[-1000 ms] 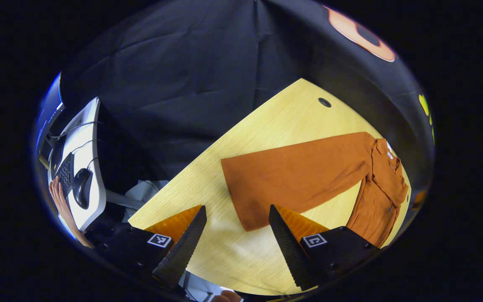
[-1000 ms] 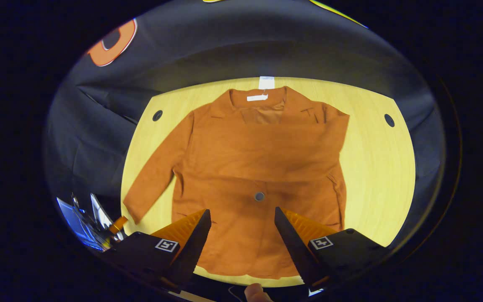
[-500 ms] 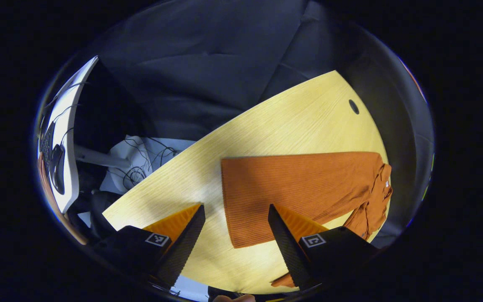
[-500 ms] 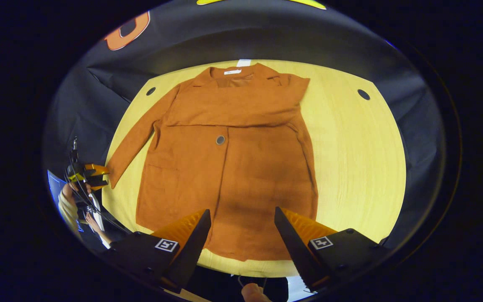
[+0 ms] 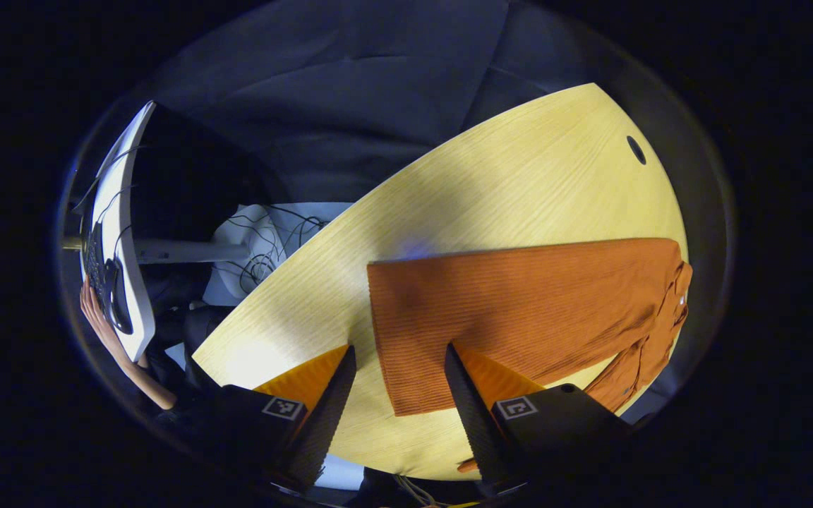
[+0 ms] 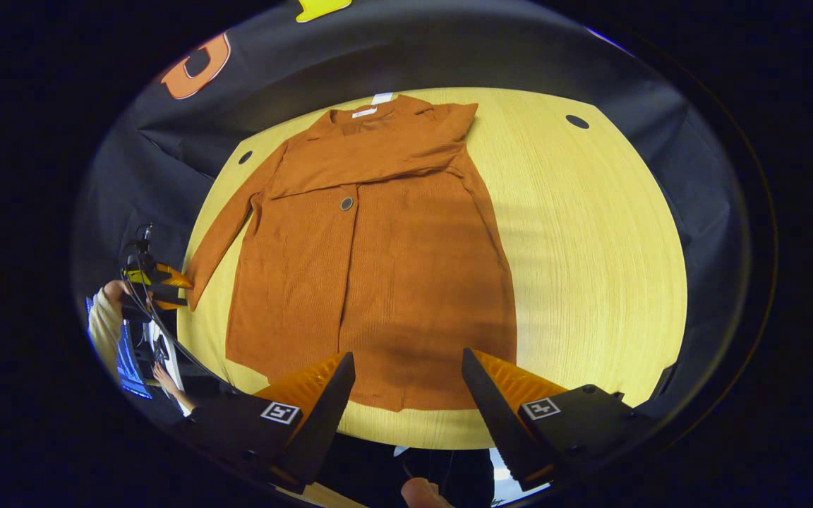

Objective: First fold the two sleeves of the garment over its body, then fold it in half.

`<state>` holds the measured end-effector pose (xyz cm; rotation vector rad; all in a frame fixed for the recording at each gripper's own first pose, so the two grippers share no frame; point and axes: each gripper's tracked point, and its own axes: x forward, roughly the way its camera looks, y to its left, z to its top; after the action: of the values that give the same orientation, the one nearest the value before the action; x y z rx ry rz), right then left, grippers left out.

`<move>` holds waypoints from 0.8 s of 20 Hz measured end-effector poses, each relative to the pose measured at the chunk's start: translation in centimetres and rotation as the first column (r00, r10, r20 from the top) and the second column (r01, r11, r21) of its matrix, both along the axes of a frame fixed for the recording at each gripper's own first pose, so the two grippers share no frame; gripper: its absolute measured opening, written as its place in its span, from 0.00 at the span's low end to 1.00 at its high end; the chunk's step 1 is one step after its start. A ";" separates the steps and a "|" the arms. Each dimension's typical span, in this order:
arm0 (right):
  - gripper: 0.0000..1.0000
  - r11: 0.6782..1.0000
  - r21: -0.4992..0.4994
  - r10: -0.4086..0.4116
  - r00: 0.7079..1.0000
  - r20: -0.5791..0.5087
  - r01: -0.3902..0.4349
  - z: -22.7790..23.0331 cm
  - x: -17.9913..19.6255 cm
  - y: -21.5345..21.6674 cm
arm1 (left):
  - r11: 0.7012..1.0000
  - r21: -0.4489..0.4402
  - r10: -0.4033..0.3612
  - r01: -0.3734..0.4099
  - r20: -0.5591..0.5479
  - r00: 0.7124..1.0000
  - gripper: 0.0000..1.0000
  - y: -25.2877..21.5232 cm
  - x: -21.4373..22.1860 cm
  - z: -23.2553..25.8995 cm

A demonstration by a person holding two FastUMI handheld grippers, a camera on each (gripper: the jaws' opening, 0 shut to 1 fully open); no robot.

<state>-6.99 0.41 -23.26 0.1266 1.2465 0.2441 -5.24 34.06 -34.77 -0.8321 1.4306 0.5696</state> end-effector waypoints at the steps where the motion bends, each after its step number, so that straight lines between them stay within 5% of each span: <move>1: 0.98 1.000 -0.010 0.009 1.000 0.000 -0.009 -0.1 -0.2 -0.5 | 1.000 -0.015 0.010 -0.010 -0.003 1.000 0.81 -0.3 0.2 0.1; 2: 0.94 1.000 -0.017 0.017 1.000 0.005 -0.017 -0.2 -0.3 -0.8 | 0.999 -0.026 0.024 -0.024 -0.012 1.000 0.79 -0.5 0.5 0.1; 5: 0.98 0.999 -0.040 0.027 1.000 0.008 -0.027 -0.6 -0.6 -1.7 | 0.999 -0.031 0.039 -0.040 -0.016 0.999 0.44 -0.8 1.0 0.1; 7: 0.98 0.999 -0.032 0.019 1.000 -0.012 -0.019 -1.0 -1.2 -1.9 | 0.999 -0.036 0.025 -0.025 -0.001 1.000 0.41 -1.1 1.6 0.2; 12: 0.98 0.999 -0.042 0.019 0.999 -0.034 -0.020 -1.7 -1.9 -3.2 | 0.998 -0.051 0.030 -0.027 0.051 0.998 0.11 -1.6 2.1 0.2; 16: 0.98 1.000 -0.026 0.001 1.000 -0.031 -0.001 -1.5 -1.8 -4.1 | 0.999 -0.017 -0.036 0.038 0.090 0.995 0.03 -1.3 2.4 1.8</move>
<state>-8.76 -3.71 -24.80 0.1073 1.2799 0.2273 -2.82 32.73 -32.96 -0.8338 1.3686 0.4860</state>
